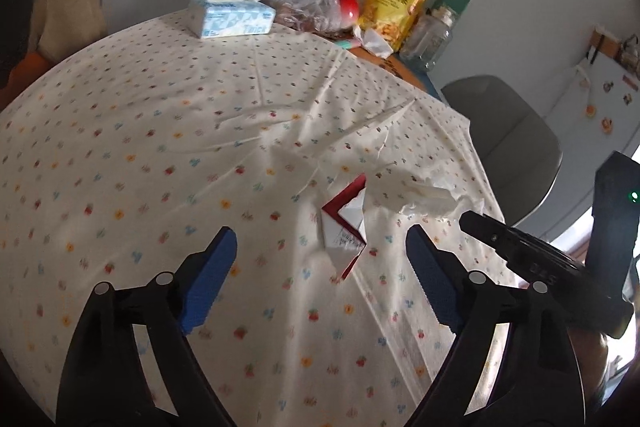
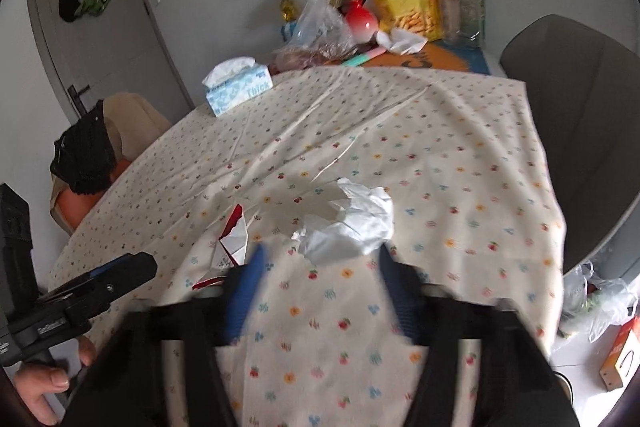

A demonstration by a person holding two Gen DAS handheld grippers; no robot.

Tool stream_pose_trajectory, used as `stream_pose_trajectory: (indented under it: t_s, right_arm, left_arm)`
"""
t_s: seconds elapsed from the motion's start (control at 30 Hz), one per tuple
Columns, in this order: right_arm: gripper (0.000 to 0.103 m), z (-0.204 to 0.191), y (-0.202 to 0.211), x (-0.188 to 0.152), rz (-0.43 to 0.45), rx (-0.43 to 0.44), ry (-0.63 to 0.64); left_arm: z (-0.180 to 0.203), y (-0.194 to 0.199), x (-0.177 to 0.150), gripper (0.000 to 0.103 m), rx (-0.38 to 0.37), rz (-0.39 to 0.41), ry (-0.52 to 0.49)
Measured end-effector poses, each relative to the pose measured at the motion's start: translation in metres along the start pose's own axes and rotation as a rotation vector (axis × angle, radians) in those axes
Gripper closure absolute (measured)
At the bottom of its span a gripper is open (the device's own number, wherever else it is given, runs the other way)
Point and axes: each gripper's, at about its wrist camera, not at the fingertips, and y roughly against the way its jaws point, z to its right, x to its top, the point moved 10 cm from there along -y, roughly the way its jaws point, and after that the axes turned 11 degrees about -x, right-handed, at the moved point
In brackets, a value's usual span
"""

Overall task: Collect trash
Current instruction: 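Grasp the white tissue with the right gripper while the left gripper grasps the red-and-white packet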

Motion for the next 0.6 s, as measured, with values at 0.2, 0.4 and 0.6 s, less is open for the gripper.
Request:
stream_pose_trajectory:
  t_s: [0.2,0.4,0.6]
  right_arm:
    - [0.100,0.010,-0.004,0.001,-0.005,-0.022,-0.015]
    - [0.100,0.025,0.024,0.000,0.037,-0.016,-0.048]
    - [0.100,0.039,0.045,-0.007,0.057,-0.005,-0.092]
  left_arm:
    - [0.011,-0.034,-0.006,0.032,0.032,-0.095,-0.061]
    - [0.013,-0.048,-0.016,0.042,0.057,-0.128,-0.079]
    - [0.020,-0.061,-0.017,0.058,0.167,-0.167,-0.184]
